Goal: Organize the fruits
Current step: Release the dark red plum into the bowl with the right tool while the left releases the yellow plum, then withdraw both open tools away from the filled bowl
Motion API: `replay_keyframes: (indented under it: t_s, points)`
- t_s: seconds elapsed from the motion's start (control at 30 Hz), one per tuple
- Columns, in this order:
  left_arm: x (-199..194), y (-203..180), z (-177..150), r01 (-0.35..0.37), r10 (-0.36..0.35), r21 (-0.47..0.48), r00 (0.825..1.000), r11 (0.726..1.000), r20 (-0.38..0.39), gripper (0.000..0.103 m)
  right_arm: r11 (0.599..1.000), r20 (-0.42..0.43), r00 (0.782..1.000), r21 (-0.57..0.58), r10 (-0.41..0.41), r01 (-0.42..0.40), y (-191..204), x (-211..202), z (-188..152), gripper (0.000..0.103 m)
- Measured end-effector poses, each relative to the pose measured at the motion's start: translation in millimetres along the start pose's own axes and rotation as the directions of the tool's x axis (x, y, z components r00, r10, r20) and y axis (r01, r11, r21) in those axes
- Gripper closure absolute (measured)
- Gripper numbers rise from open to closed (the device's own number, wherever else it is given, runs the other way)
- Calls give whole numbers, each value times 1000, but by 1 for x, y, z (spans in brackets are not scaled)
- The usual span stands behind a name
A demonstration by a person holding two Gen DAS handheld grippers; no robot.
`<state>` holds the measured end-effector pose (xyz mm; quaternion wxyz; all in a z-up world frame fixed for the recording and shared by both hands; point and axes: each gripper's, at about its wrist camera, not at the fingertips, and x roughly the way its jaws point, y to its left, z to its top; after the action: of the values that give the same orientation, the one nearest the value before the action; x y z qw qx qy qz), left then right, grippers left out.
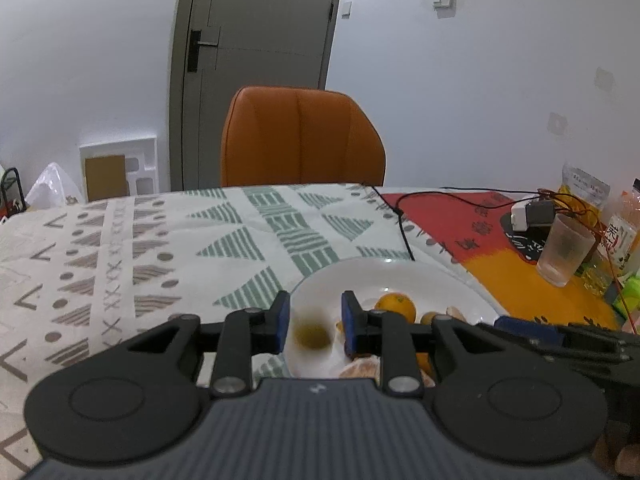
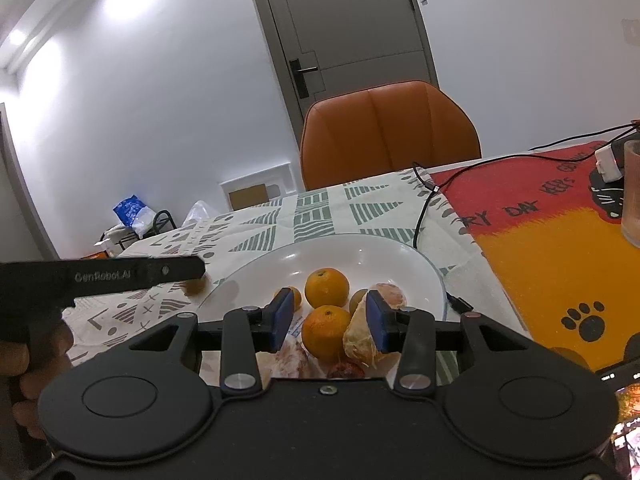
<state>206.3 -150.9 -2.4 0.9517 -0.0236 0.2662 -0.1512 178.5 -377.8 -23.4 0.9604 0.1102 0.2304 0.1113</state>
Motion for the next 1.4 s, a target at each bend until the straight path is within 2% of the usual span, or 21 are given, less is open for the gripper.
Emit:
replay_keyframes:
  t_s: [0.27,0.43,0.53,0.67,0.73,0.77,0.83,0.97,1.1,1.3,1.4]
  points:
    - [-6,1,-1,-26,26,-8,1000,1000,-10,73,1000,2,1000,17,14,-14,-4,-2,-3,62]
    - [-18,8,-4,-44,44,-23,999,999,-1,58,1000,1,1000,19,18,-18,-3,-3,-3,61]
    - [-26,14,-6,-54,55,-34,998,998,8,49,1000,6,1000,15,20,-21,0,-5,-4,57]
    - [-38,21,-8,-62,62,-43,998,997,13,44,999,5,999,12,35,-35,7,-7,-4,57]
    - [-45,26,-9,-70,71,-50,997,996,20,36,999,6,999,4,39,-39,12,-8,-5,51]
    - [-49,28,-10,-74,76,-54,997,996,25,32,999,6,999,2,38,-38,14,-8,-5,44]
    - [-56,33,-12,-89,91,-65,995,994,36,20,999,8,999,-4,35,-35,19,-9,-5,42]
    - [-66,43,-15,-129,132,-77,991,989,33,16,999,10,999,-18,46,-46,29,-13,-6,34]
    - [-78,55,-20,-164,167,-86,986,983,29,8,998,9,998,-40,55,-55,39,-16,-7,23]
    - [-92,68,-27,-179,181,-104,983,978,10,6,997,7,998,-50,59,-58,51,-17,-9,3]
    - [-100,72,-30,-202,204,-106,979,974,10,4,997,4,998,-50,58,-58,56,-20,-9,0]
